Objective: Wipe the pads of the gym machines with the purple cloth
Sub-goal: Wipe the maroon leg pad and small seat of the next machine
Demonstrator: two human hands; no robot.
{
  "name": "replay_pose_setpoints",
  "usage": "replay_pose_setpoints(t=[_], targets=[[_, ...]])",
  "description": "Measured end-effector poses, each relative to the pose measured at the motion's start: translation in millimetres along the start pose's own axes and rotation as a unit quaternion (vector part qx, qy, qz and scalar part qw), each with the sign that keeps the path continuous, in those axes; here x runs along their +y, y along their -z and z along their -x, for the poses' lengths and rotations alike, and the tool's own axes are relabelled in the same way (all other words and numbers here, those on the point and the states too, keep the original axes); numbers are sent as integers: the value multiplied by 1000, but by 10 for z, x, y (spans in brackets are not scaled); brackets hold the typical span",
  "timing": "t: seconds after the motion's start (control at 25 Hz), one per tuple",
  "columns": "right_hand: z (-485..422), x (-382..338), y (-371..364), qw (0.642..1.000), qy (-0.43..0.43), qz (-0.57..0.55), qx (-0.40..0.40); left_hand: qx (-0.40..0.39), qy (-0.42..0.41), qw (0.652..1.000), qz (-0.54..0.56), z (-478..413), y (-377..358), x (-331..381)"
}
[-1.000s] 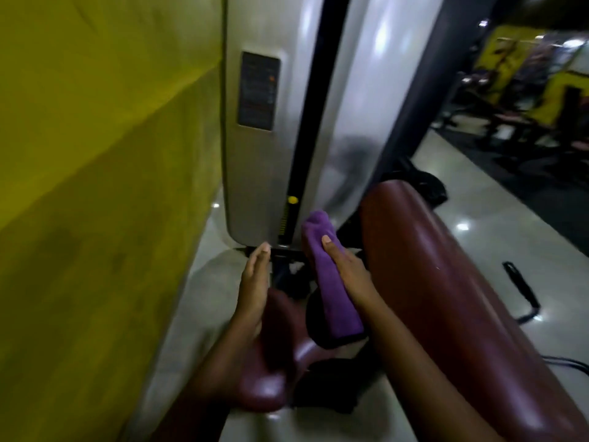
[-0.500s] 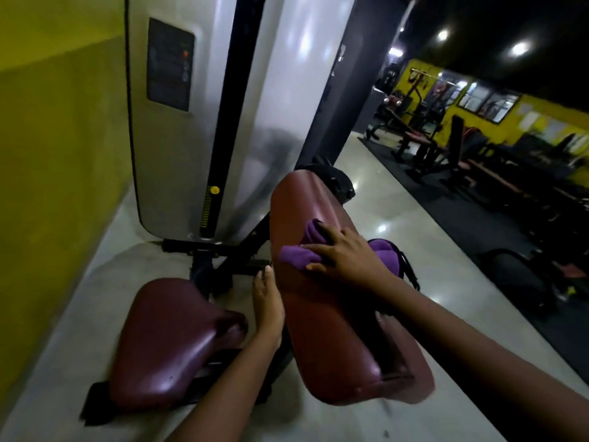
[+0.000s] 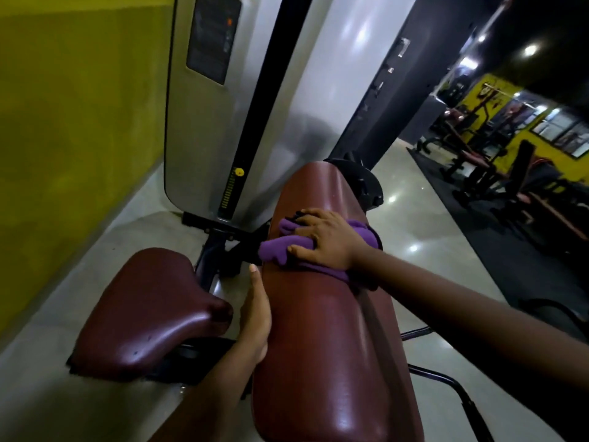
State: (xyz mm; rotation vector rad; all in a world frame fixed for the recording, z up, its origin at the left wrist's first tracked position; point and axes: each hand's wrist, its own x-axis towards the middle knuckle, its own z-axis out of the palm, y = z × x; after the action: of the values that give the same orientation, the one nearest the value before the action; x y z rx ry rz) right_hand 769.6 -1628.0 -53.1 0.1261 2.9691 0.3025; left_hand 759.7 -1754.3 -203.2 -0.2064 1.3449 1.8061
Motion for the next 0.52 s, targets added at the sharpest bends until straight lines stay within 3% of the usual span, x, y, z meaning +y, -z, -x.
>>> replay_pose_setpoints(t=[0.16,0.28,0.36,0.52], targets=[[-368,141,-2,997,-22,76,1,-23,-4,1000,-2,104,32,69],[-145,-45,-66,989,74,128,24,-14,-23,1000,12,30,60,56],[-40,-121,-97,983,131,125,6,-3,-20,999,29,-207,29,9],[-416,121,-67,987,135,79,-28,-21,-19,999,39,-809,-65,-5]])
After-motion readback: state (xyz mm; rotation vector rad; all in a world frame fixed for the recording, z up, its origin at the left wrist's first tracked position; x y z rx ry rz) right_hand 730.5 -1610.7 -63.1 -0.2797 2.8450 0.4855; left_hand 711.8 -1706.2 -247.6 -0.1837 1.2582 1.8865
